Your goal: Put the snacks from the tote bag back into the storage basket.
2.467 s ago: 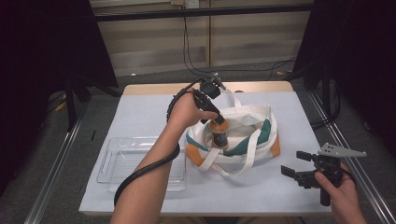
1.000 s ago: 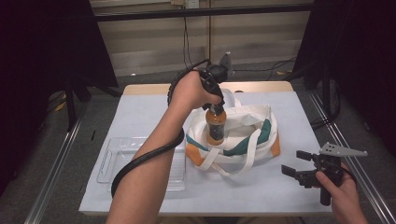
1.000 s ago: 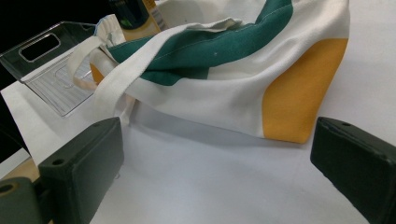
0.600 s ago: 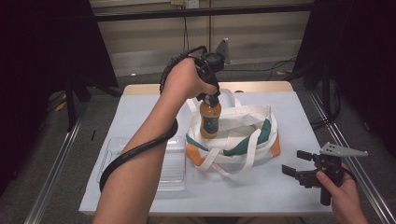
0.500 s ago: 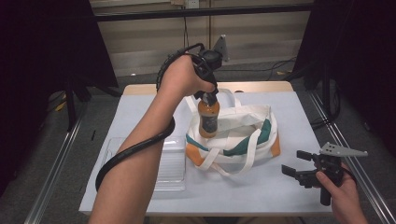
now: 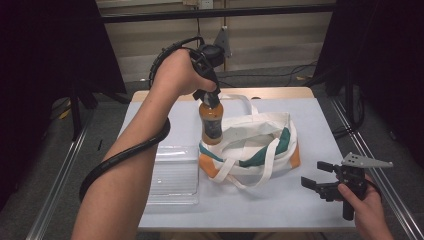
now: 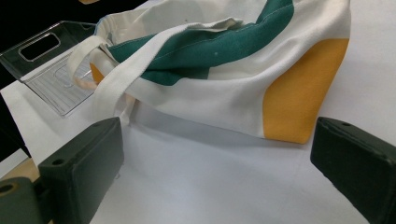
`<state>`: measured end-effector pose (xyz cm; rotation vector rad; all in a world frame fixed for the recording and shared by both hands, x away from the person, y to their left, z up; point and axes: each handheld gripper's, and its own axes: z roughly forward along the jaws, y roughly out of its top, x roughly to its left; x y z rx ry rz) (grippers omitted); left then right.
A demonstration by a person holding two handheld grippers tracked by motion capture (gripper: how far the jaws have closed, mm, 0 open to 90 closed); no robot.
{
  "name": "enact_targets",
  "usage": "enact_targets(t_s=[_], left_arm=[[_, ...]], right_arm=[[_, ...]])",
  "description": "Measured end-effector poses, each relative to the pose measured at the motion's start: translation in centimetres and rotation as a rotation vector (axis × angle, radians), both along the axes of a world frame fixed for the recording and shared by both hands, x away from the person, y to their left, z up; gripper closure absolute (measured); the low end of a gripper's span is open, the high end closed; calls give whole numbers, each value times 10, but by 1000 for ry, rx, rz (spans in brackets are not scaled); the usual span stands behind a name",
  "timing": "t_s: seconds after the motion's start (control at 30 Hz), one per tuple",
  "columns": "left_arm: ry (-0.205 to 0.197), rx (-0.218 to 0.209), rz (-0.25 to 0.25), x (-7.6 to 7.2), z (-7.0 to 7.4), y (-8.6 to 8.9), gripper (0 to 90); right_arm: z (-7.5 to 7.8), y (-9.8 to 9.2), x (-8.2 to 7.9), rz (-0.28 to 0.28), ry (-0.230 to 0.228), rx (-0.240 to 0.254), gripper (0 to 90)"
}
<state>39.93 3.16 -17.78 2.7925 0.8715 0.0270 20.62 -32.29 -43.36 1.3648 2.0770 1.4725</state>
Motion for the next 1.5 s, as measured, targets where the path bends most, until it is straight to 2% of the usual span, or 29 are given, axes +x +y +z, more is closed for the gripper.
enact_targets(t_s=[0.13,0.4,0.43,0.47,0.53,0.7,0.73,0.77,0.83,0.87,1.0,1.07,1.27,1.37,1.5], left_arm=[[-1,18,-10,-1,4,7,595],[9,3,4,-6,7,18,594],[12,14,-15,-6,8,19,594],[9,5,-1,-8,7,20,594],[14,14,-17,-8,8,22,594],[7,11,-4,-13,6,26,595],[11,21,-18,-12,6,27,594],[6,14,-17,-13,6,28,594],[13,11,-4,-15,5,30,594],[16,14,-15,-14,6,31,594],[22,15,-7,-15,6,35,594],[12,9,-4,-16,6,38,594],[22,6,10,-18,2,45,594],[42,4,14,-18,0,50,594],[43,6,17,-18,-5,54,594]], right_arm=[[0,0,0,3,0,-2,26],[-1,1,0,1,2,-6,26],[-1,1,0,1,1,-6,26],[0,1,0,1,1,-6,26],[0,1,0,0,2,-6,26],[-1,1,0,5,5,-8,26],[-1,1,0,6,9,-7,26],[-1,1,0,7,8,-9,26],[-1,1,0,5,5,-9,26],[-1,1,0,5,5,-9,26],[-1,2,0,5,8,-8,26],[0,2,-1,6,7,-8,26],[-1,2,-1,10,8,-11,26],[0,2,-1,9,7,-8,25],[0,2,-1,9,5,-8,25]])
